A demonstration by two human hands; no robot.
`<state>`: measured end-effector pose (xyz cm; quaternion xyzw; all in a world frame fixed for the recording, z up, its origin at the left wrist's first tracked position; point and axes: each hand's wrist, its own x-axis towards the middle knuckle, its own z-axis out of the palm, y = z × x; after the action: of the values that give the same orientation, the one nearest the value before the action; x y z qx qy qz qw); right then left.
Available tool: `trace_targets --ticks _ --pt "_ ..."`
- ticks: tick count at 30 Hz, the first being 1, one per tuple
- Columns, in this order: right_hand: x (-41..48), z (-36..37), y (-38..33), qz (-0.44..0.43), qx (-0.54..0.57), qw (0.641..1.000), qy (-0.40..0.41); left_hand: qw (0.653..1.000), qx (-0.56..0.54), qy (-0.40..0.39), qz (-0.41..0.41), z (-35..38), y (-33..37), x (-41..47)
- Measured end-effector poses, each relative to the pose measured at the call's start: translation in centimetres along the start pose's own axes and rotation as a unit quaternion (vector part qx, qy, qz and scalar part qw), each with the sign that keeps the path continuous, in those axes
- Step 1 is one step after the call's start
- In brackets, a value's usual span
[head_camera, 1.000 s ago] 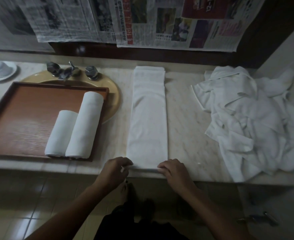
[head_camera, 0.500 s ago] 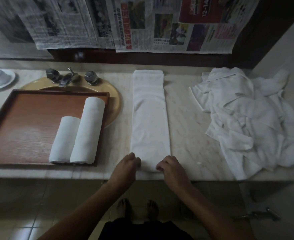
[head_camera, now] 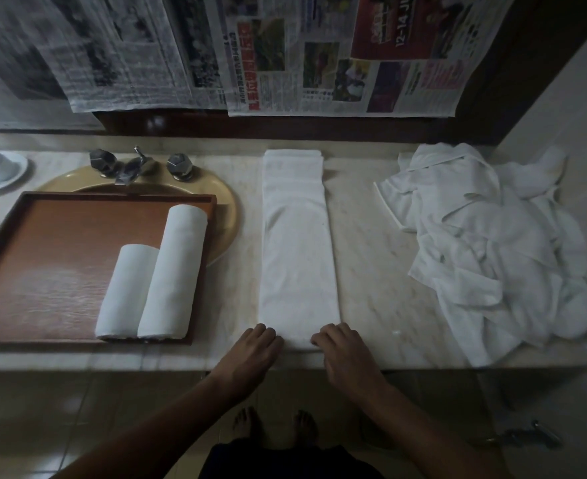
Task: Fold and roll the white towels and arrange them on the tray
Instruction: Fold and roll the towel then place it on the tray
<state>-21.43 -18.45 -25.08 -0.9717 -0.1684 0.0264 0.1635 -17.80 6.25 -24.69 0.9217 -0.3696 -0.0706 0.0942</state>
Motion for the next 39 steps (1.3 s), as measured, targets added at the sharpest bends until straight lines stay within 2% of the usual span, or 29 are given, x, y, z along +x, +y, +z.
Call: trace_targets --ticks 7,11,14,18,20,22,24,26,29,31,33,39 --pt "0.2 -0.3 0.7 -0.003 0.004 1.0 -0.022 0.999 -0.031 0.014 -0.021 -0.3 -0.3 0.6" --pt "0.7 -0.9 1.1 0.021 0.017 0.999 -0.045 0.982 -0.144 0.023 -0.117 -1.7 -0.4 1.0" --pt "1.1 -1.1 1.9 0.058 0.08 0.994 -0.057 0.945 -0.246 0.024 -0.216 -2.8 -1.1 1.0" --pt "1.7 -1.4 2.5 0.144 0.183 0.973 -0.006 0.849 -0.376 0.042 -0.369 -3.0 -1.9 1.7" --pt "1.9 -1.5 2.5 0.16 0.181 0.97 -0.003 0.82 -0.401 0.043 -0.405 -2.7 -2.0 1.9" --pt "2.0 -1.4 2.2 0.165 0.181 0.97 0.004 0.809 -0.409 0.05 -0.42 -2.5 -1.9 2.0" --pt "2.0 -1.2 1.8 0.161 0.179 0.97 0.021 0.82 -0.39 0.064 -0.415 -2.3 -1.6 2.1" --pt "1.9 -1.0 1.4 0.14 0.163 0.976 0.034 0.857 -0.333 0.099 -0.38 -2.0 -1.0 2.0" --pt "1.7 -0.4 0.7 0.093 0.121 0.988 0.033 0.932 -0.213 0.131 -0.262 -1.6 0.5 1.8" --pt "1.3 0.2 0.6 0.067 0.097 0.992 0.038 0.966 -0.141 0.12 -0.18 -0.7 1.2 1.4" --pt "0.7 0.5 0.7 0.044 0.076 0.995 0.04 0.977 -0.106 0.114 -0.145 0.4 1.3 0.9" --pt "0.1 0.0 0.5 0.028 0.048 0.998 0.023 0.989 -0.064 0.078 -0.109 1.0 0.9 0.1"
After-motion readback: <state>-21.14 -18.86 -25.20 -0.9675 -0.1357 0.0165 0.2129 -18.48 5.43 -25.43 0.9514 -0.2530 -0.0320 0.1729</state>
